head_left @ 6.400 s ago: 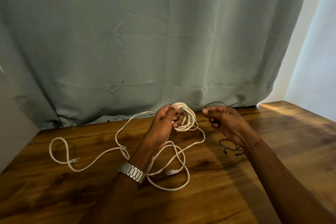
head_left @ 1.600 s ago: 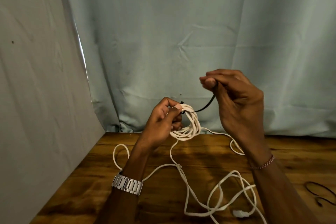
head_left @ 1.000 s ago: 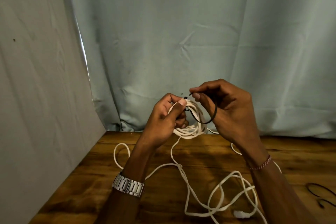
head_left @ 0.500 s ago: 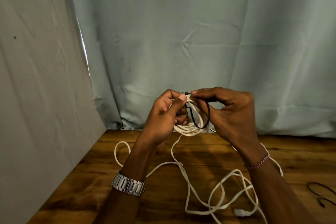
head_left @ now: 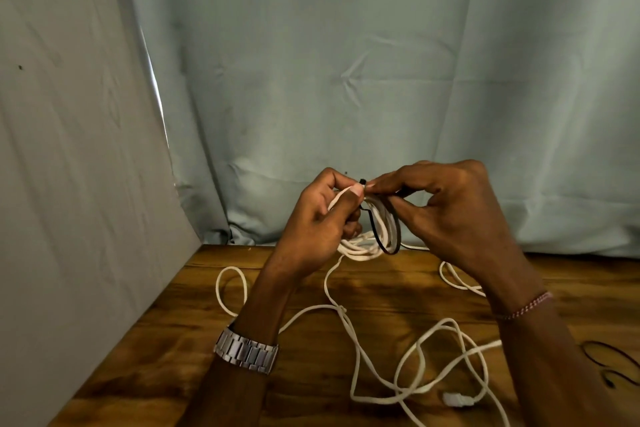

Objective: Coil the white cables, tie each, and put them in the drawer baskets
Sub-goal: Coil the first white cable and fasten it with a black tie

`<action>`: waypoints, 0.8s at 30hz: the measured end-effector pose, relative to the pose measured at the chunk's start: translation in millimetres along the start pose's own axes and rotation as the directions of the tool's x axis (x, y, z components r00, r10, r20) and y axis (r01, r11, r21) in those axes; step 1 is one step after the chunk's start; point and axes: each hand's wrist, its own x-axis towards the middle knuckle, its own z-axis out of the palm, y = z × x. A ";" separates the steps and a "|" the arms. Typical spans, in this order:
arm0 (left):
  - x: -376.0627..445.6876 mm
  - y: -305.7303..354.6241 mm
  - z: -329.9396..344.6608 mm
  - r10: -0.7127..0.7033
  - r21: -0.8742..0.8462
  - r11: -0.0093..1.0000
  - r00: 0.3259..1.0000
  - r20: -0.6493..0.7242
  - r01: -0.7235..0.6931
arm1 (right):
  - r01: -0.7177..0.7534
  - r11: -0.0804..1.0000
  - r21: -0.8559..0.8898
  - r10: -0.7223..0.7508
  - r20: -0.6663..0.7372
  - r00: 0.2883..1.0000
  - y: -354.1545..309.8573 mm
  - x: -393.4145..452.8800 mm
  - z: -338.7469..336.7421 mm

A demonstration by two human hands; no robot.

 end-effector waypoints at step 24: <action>-0.6 -9.8 -10.5 -0.003 -0.244 0.969 0.984 0.179 0.047 | -0.764 0.271 0.585 0.514 0.583 0.629 -2.2 3.3 13.7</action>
